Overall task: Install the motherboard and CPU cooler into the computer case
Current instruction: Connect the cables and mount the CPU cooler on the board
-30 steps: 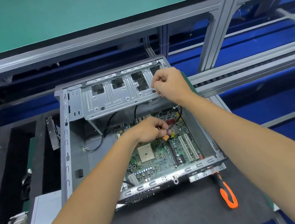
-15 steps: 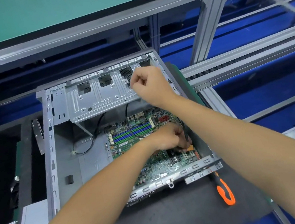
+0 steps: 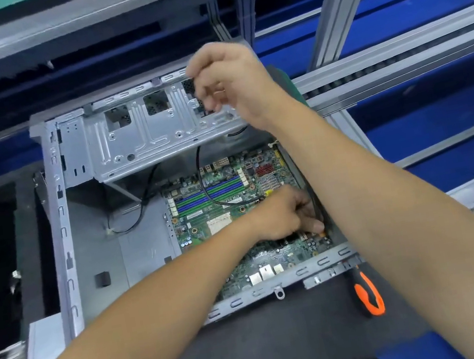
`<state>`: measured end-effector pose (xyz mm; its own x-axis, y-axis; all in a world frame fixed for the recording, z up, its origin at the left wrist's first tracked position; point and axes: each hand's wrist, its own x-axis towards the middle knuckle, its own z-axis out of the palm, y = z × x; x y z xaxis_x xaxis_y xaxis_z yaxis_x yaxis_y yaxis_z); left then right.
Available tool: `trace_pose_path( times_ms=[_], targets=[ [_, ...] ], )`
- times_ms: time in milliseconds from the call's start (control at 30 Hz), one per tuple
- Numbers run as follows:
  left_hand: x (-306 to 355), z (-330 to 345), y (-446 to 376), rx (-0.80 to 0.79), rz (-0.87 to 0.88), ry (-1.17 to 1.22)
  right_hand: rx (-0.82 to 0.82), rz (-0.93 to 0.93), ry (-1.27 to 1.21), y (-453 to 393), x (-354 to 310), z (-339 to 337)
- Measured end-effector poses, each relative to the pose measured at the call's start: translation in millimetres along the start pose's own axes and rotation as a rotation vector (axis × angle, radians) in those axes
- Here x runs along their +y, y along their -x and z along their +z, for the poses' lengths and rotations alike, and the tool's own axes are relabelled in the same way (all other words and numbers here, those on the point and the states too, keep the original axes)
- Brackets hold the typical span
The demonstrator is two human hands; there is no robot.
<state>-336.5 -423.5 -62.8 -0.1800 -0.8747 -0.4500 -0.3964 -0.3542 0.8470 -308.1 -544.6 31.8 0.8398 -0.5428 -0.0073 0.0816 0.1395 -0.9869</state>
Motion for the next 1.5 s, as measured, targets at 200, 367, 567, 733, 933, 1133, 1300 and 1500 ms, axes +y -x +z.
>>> trace_pose_path(
  times_ms=[200,367,567,733,933,1133,1300,1500],
  targets=[
    [0.5,8.4,-4.1,0.108,0.046,-0.099,0.259,-0.034,0.151,-9.8,16.1,-10.8],
    [-0.3,13.6,-3.7,0.136,0.071,-0.181,0.222,-0.044,0.317,-3.8,13.6,-2.7],
    [-0.1,21.9,-3.8,0.154,0.076,-0.295,-0.105,-0.208,0.788,26.3,-0.8,22.9],
    [-4.5,26.8,-0.9,0.242,0.073,-0.367,-0.700,0.298,0.959,65.9,-4.6,9.3],
    [-8.5,26.8,-0.9,0.281,0.115,-0.369,-0.669,0.196,1.558,67.0,18.1,6.9],
    [-12.2,25.3,-1.9,0.298,0.146,-0.337,-0.666,-0.028,1.850,70.6,21.1,3.8],
    [-11.4,28.1,-0.4,0.290,0.205,-0.385,-0.685,-0.029,1.857,68.5,22.9,1.9],
    [-13.3,27.4,-0.6,0.296,0.255,-0.365,-0.673,-0.109,1.857,67.4,20.5,-6.0]
  ],
)
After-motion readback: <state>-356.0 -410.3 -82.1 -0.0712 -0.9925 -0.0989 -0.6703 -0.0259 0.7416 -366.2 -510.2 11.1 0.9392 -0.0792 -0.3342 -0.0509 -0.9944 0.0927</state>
